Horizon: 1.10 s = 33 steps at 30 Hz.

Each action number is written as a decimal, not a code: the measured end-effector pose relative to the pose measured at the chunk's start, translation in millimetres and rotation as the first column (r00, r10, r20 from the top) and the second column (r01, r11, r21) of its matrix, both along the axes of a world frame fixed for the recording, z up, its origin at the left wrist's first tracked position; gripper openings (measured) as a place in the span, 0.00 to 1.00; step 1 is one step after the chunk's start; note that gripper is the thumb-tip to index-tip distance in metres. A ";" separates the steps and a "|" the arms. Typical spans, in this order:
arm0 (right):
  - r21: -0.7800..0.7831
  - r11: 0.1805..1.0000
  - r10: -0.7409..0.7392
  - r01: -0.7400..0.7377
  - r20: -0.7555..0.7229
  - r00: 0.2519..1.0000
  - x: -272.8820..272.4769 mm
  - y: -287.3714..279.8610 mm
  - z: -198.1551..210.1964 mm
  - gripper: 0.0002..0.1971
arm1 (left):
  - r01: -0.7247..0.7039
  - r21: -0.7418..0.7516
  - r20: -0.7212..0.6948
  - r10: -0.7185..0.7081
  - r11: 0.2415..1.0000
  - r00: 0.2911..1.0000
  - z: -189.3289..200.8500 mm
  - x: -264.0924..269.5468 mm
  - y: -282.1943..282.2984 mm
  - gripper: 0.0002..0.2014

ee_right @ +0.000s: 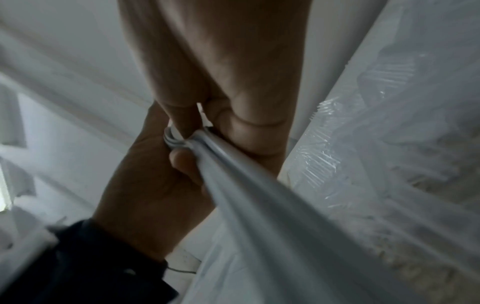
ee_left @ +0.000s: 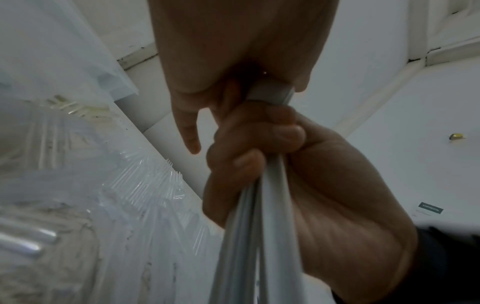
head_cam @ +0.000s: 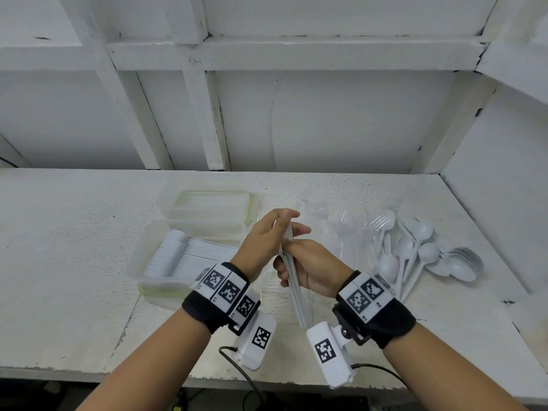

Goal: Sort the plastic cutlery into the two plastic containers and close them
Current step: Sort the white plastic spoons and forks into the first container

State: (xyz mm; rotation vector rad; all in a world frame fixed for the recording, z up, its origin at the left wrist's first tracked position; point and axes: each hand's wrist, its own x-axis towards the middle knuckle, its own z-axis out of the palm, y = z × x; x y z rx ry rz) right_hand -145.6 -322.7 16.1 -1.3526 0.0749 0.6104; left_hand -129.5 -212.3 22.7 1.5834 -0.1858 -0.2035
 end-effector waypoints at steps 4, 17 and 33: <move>-0.076 0.991 0.110 -0.115 -0.058 0.992 -0.2 2.1 -0.3 0.21 | -0.072 -0.043 -0.009 0.072 0.996 0.997 -3.0 2.0 1.6 0.15; -0.170 0.984 0.064 -0.061 0.009 0.998 -2.4 12.7 -1.1 0.25 | -0.184 -0.056 -0.048 0.181 0.981 0.982 -8.3 10.8 18.1 0.18; -0.742 0.579 0.435 0.337 0.631 0.643 2.6 48.2 0.1 0.17 | -0.401 -0.181 -0.215 0.362 0.898 0.907 5.1 21.7 67.6 0.17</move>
